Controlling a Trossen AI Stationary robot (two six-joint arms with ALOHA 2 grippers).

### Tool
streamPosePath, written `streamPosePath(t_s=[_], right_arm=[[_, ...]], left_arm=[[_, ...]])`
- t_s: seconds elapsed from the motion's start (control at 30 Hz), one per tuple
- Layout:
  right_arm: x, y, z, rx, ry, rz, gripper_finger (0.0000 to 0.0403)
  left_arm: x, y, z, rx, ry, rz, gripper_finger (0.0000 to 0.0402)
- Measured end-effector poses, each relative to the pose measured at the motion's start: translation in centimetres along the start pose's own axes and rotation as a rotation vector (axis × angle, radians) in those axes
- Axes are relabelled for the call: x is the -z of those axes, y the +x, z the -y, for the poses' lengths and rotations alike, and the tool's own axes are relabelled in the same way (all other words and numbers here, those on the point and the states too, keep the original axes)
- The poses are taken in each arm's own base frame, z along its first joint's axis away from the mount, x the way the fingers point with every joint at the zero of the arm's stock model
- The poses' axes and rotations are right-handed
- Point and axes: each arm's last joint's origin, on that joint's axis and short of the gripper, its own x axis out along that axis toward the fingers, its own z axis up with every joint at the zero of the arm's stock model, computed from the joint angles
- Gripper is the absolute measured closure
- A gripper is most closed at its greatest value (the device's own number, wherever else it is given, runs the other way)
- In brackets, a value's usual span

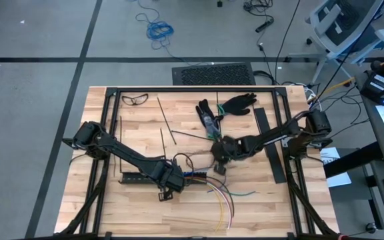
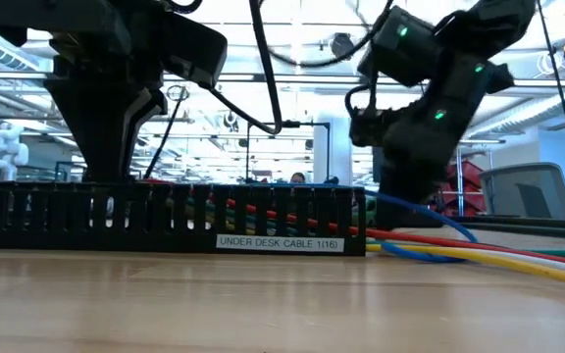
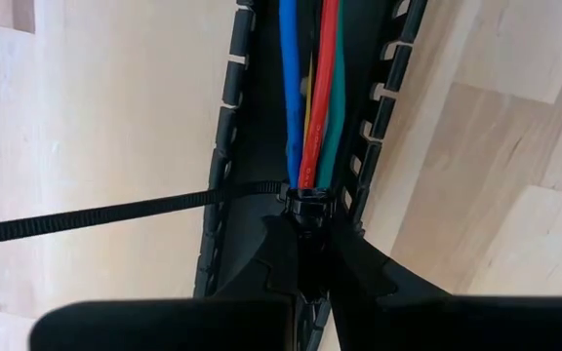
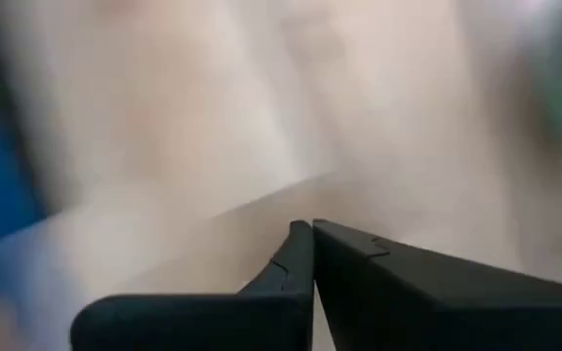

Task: Ziptie cables
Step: Put the zip tied cable wires into the black cable duct

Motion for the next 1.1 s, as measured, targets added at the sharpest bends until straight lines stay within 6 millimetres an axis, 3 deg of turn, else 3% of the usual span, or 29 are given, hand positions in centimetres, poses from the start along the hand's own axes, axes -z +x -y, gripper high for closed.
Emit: streamPosePath(t_s=[0.1, 0.33, 0.7, 1.1], right_arm=[[-1.0, -0.6, 1.2, 0.033, 0.047, 0.059, 0.0402], [-1.9, -0.7, 1.7, -0.176, 0.079, 0.021, 0.0402], [-0.7, -1.7, -1.8, -0.564, 0.002, -0.127, 0.0402], [1.5, -5.0, -6.6, -0.774, -0.062, -0.205, 0.0403]], left_arm=[[0.1, 0.0, 0.1, 0.001, 0.002, 0.000, 0.0371], [0.1, 0.0, 0.1, 0.000, 0.002, -0.001, 0.0371], [0.0, 0.0, 0.1, -0.003, 0.002, 0.002, 0.0371], [0.0, 0.0, 0.1, -0.008, 0.001, 0.008, 0.0371]])
